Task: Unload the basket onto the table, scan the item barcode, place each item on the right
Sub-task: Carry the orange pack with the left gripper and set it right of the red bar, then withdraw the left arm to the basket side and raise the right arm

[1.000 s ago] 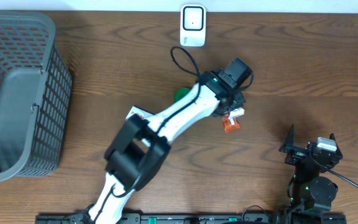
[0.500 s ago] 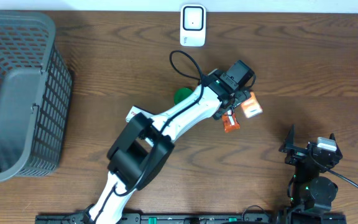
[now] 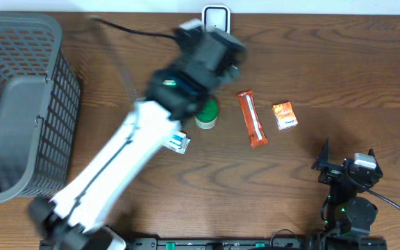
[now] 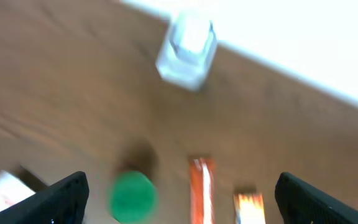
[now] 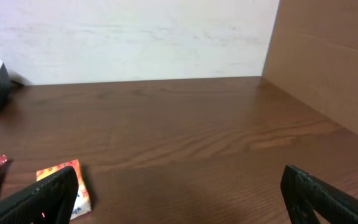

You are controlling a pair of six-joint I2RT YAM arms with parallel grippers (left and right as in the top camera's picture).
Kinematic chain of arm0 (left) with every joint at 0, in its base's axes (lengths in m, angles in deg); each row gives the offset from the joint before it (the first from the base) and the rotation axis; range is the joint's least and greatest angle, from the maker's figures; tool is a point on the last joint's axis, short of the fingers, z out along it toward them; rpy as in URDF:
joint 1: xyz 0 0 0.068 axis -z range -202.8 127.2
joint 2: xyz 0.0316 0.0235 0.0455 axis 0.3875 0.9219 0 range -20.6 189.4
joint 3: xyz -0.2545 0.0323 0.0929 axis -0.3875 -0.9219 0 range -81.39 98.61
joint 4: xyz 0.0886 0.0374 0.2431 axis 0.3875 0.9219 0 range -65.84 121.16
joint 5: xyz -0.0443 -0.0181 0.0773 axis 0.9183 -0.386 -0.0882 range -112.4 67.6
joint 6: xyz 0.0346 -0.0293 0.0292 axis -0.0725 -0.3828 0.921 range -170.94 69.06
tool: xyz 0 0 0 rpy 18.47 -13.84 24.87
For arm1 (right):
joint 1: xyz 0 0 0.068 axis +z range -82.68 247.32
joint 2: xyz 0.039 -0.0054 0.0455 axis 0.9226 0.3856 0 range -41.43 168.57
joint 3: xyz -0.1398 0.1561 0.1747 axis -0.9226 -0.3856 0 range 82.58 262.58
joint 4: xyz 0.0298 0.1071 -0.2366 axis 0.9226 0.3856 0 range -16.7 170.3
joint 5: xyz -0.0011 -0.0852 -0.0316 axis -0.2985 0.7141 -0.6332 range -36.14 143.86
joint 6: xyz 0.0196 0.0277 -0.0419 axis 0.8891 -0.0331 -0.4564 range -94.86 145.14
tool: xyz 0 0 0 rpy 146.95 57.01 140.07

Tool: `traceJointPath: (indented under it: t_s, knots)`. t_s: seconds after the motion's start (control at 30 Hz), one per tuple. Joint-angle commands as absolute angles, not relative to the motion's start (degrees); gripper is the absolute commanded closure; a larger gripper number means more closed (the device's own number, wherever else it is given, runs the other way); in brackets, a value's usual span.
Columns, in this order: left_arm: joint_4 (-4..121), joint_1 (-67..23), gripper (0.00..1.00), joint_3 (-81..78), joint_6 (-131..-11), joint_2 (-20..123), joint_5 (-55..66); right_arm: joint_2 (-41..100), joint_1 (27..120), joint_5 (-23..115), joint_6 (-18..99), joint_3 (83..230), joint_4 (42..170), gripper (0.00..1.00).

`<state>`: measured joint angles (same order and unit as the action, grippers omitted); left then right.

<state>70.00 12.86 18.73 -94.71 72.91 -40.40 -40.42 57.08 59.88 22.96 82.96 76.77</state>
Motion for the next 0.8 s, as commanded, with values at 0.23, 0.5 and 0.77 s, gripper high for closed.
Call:
traceJointPath:
  t_s: [0.23, 0.5, 0.77]
  knots:
    - [69.0, -10.3, 0.03, 19.7, -80.2, 56.2, -44.5, -40.5, 57.6, 60.2, 21.7, 82.9, 76.4, 0.01]
    - [68.3, -19.4, 0.02, 19.7, -75.8, 49.0, -44.4, -40.5, 57.6, 41.5, 36.2, 82.9, 65.9, 0.01]
    - [69.1, -20.1, 0.02, 19.7, -74.7, 47.1, -44.4, -40.5, 57.6, 15.1, 72.5, 82.9, 46.8, 0.01]
